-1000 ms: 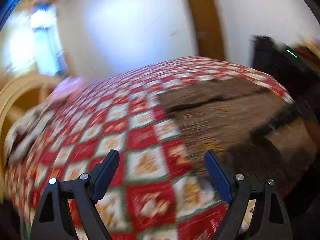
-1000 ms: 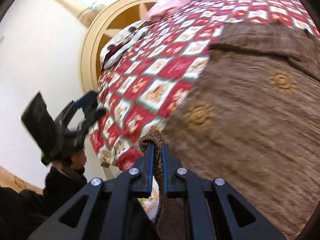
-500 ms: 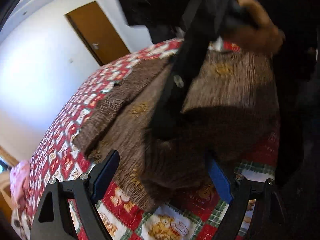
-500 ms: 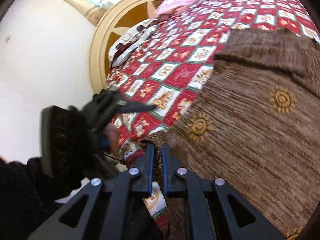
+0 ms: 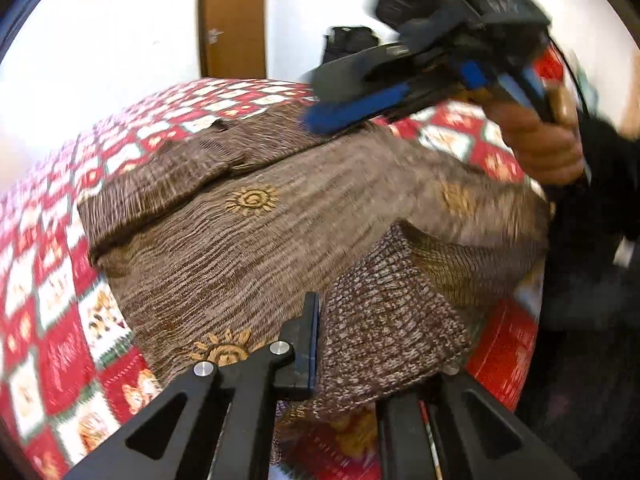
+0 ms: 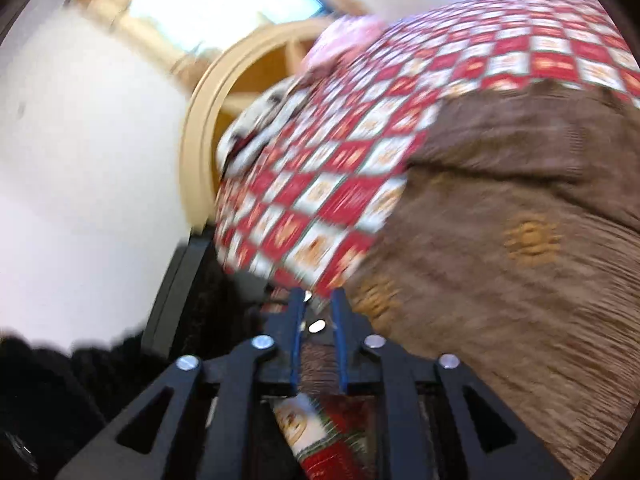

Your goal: Fold small clothes

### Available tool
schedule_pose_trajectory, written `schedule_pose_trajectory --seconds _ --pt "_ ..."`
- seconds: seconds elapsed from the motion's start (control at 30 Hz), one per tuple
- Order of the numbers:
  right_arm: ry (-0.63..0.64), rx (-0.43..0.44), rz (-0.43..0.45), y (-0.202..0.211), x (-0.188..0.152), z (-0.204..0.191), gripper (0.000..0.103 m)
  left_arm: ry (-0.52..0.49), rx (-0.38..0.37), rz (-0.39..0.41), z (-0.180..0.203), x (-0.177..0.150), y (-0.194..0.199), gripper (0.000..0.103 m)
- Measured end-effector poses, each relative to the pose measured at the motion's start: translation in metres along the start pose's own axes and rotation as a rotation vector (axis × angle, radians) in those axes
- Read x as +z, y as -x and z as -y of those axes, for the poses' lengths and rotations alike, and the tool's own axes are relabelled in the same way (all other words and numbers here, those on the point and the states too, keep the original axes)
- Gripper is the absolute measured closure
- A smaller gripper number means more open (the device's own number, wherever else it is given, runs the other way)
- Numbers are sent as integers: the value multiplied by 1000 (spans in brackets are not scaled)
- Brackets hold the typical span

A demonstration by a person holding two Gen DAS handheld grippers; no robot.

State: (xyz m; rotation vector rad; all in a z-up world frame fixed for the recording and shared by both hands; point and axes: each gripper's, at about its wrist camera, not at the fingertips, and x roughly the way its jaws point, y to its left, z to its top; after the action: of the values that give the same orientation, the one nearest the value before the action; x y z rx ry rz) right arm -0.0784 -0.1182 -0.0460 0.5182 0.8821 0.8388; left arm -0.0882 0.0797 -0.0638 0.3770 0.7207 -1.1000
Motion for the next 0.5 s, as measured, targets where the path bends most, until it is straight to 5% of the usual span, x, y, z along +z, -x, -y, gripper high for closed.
schedule_pose_trajectory --seconds 0.13,0.27,0.37,0.5 --pt "-85 -107 157 78 -6 28 72 133 15 29 -24 13 5 96" --pt "-129 -295 295 164 -34 38 48 338 65 81 -74 30 3 96" --pt "-162 -415 342 203 -55 43 47 462 151 55 -106 25 -14 96" --pt "-178 -484 312 215 -82 47 47 543 173 12 -118 17 -36 96"
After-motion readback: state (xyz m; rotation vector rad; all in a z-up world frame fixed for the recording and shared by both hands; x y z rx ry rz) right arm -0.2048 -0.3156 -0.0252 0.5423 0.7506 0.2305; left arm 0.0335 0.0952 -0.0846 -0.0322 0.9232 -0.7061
